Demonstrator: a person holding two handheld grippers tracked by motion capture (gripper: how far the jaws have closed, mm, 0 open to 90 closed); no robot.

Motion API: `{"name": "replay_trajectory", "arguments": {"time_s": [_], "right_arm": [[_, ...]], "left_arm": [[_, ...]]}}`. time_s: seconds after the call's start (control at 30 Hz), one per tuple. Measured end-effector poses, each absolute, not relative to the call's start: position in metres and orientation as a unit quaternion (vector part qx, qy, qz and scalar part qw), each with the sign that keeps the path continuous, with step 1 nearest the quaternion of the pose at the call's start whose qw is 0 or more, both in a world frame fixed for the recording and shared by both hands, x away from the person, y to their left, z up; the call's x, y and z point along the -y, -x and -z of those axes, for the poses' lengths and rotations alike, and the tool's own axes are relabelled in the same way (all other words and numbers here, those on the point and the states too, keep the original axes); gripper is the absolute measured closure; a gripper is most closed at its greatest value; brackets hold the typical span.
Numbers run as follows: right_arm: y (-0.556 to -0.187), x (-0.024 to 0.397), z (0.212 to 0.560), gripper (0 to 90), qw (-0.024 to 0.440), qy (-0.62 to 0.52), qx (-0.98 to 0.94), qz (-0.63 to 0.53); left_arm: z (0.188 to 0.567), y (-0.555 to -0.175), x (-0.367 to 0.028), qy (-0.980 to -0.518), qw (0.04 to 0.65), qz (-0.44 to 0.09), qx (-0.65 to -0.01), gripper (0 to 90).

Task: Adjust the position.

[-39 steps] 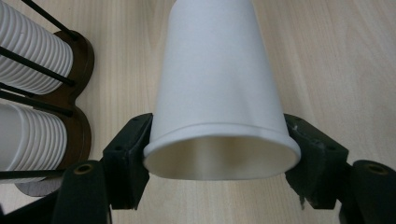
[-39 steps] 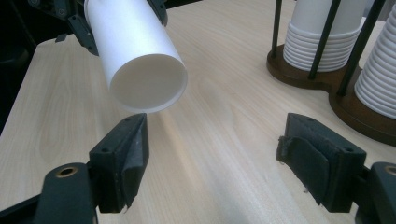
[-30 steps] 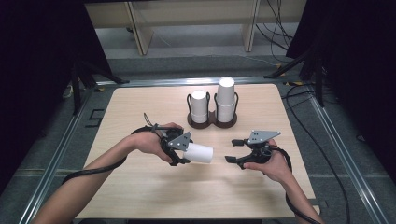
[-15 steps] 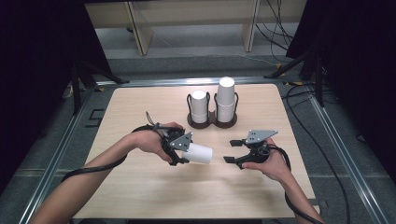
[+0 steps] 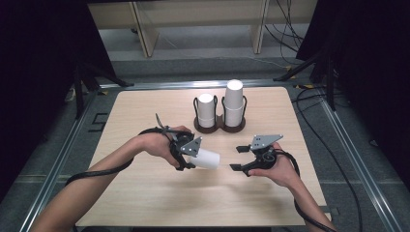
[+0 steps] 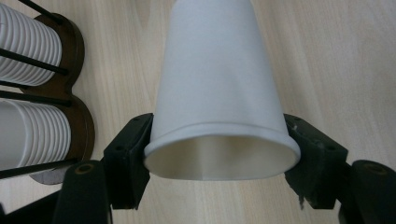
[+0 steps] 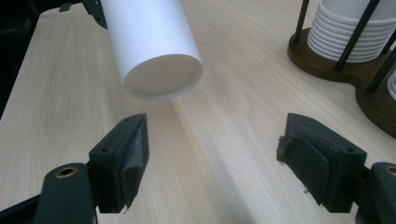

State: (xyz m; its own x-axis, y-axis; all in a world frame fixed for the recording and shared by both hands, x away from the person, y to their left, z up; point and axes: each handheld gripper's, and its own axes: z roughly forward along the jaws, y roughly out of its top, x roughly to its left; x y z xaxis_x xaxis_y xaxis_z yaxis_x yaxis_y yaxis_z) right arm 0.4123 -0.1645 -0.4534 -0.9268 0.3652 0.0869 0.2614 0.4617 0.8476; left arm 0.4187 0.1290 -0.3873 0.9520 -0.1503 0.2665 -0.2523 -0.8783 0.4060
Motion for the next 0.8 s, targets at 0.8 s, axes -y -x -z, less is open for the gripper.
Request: {"name": "replay_trajectory", "arguments": {"time_s": [0.8], "right_arm": [[-0.416, 0.149, 0.449, 22.4, 0.046, -0.170, -0.867, -0.466]], "left_arm": [[0.385, -0.416, -0.119, -0.974, 0.180, -0.095, 0.098, 30.8]]}}
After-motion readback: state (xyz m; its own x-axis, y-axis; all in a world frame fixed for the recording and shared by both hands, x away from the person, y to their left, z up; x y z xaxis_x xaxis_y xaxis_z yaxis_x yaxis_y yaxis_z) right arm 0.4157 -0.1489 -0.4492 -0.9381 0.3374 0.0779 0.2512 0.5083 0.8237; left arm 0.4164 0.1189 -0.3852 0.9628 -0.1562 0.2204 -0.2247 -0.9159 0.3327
